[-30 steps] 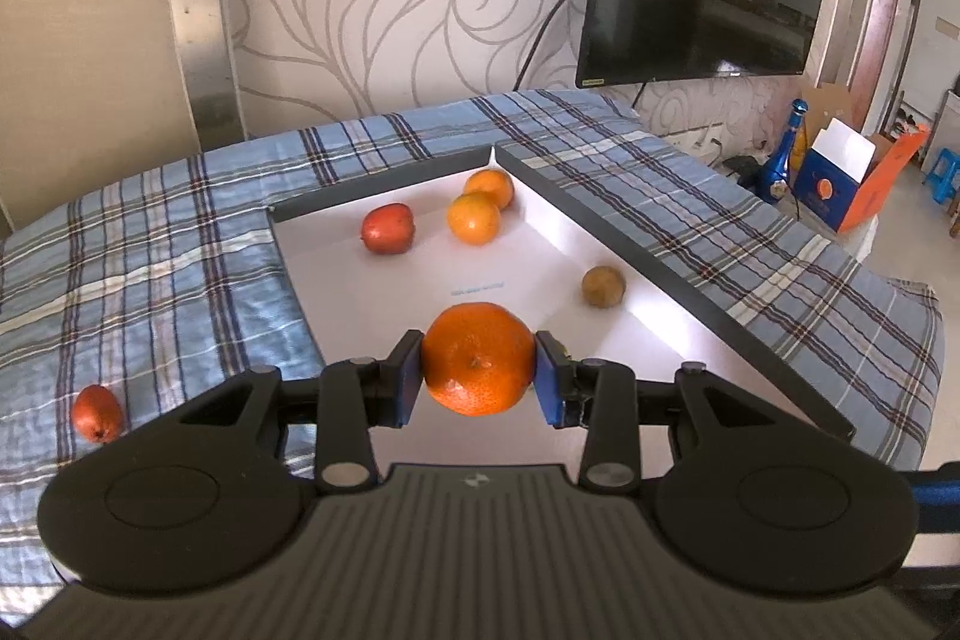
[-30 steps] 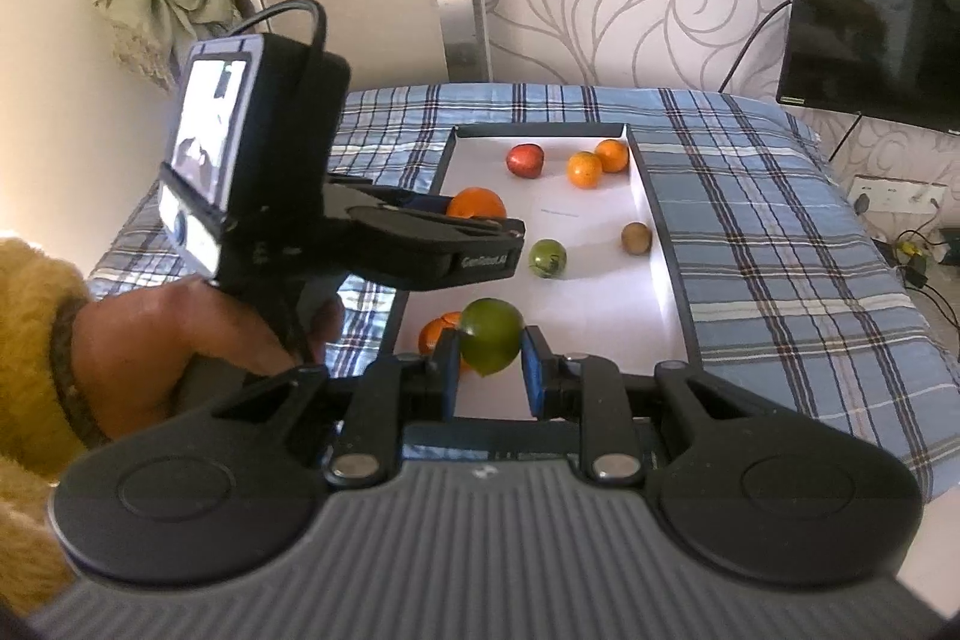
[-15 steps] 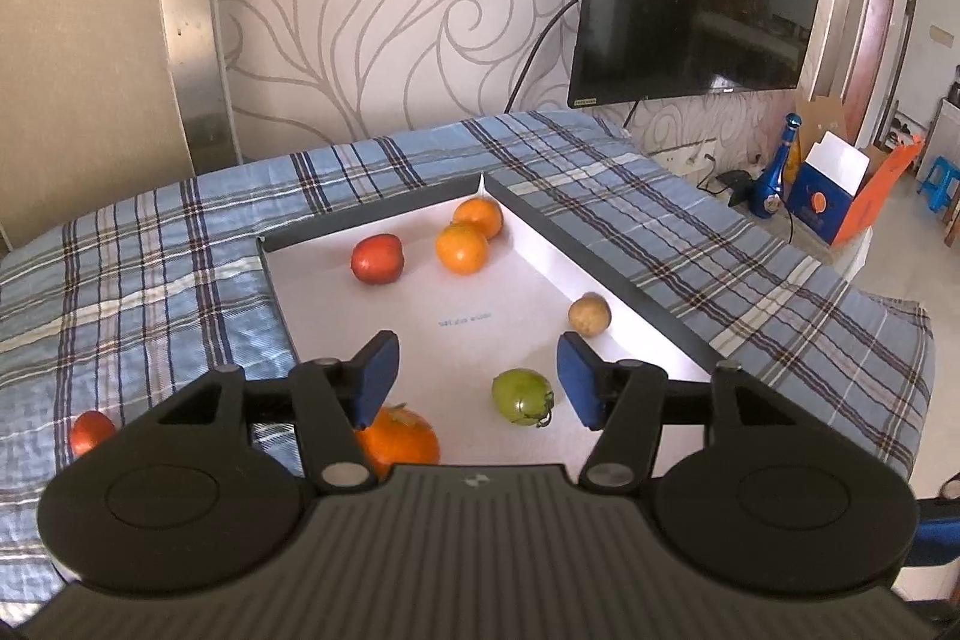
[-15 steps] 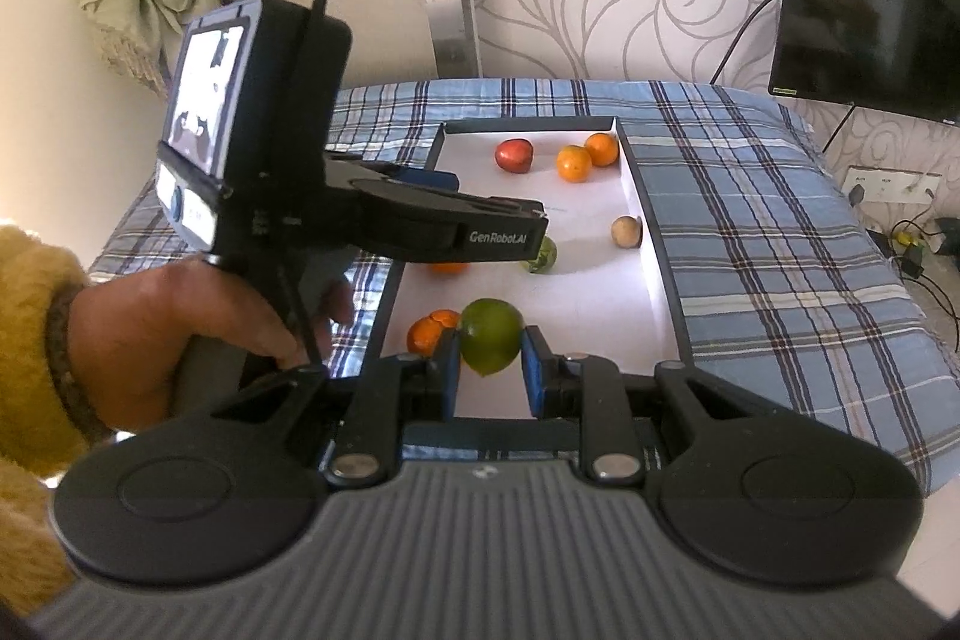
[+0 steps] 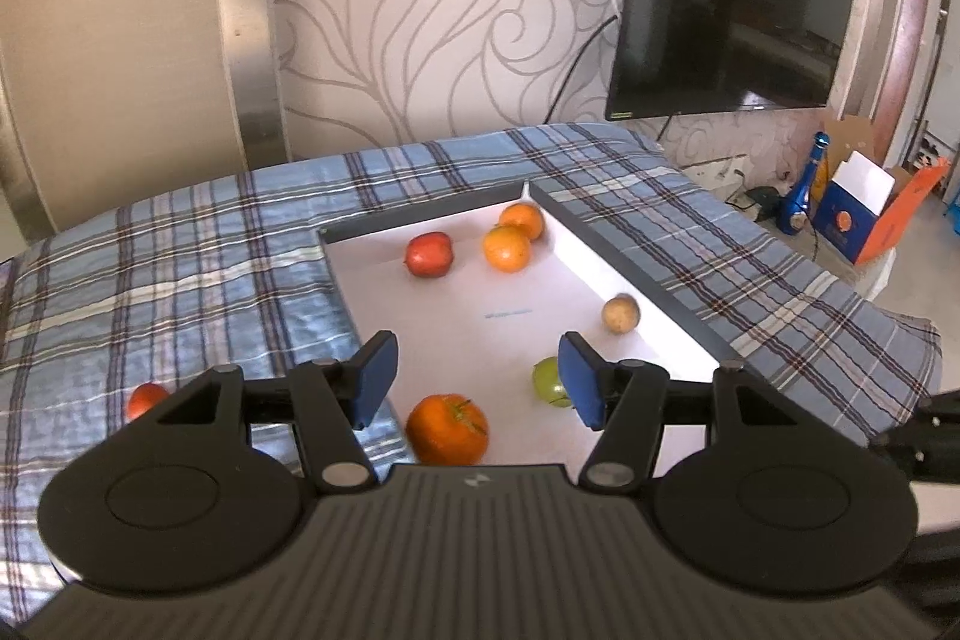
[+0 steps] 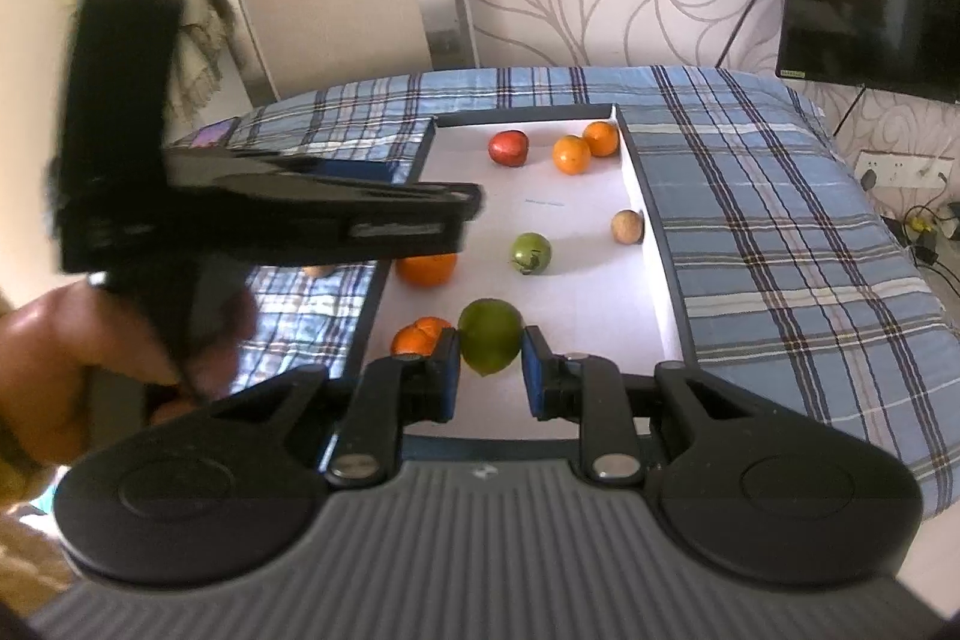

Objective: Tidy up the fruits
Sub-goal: 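Lower the green fruit into the box and open the right tool while the left tool returns to the pile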

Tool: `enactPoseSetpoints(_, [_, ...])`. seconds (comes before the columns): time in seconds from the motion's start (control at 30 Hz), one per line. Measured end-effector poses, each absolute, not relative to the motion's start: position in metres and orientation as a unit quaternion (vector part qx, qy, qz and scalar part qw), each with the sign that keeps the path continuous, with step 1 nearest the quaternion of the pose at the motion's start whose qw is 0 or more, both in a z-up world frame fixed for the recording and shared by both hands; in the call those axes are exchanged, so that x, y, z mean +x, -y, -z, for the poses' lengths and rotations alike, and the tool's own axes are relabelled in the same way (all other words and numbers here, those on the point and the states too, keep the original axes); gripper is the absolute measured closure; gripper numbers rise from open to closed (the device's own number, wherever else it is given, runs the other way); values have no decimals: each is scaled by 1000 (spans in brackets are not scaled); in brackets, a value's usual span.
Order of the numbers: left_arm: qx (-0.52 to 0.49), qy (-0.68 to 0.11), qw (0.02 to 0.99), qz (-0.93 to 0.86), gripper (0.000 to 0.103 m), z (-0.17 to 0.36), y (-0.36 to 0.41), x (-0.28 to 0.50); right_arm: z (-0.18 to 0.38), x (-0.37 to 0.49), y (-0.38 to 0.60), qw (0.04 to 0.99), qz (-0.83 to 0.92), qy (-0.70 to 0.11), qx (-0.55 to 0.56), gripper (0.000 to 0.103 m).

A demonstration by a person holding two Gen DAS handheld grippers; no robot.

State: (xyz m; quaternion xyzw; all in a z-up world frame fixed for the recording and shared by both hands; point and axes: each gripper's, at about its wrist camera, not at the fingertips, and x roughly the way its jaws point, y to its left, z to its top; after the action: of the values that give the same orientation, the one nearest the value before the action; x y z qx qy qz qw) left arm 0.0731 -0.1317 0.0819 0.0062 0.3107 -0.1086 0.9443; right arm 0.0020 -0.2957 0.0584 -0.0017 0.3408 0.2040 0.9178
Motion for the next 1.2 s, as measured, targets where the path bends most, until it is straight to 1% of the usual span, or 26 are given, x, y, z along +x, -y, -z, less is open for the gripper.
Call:
enactPoseSetpoints(0.77, [-22,-324,946,-4,38,-78,63,39,-31,73,276,911,-193,-364,-13,77])
enactPoseSetpoints(1.0, [-14,-321,947,-17,38,-75,45,23,-26,84,272,914,-177,-365,-12,76])
enactPoseSetpoints(1.13, [-20,-332,943,-30,38,-65,29,25,-29,86,270,924,-159,-348,-14,74])
enactPoseSetpoints(1.2, [-22,-336,941,-35,38,-60,20,30,-33,84,267,930,-150,-335,-20,68])
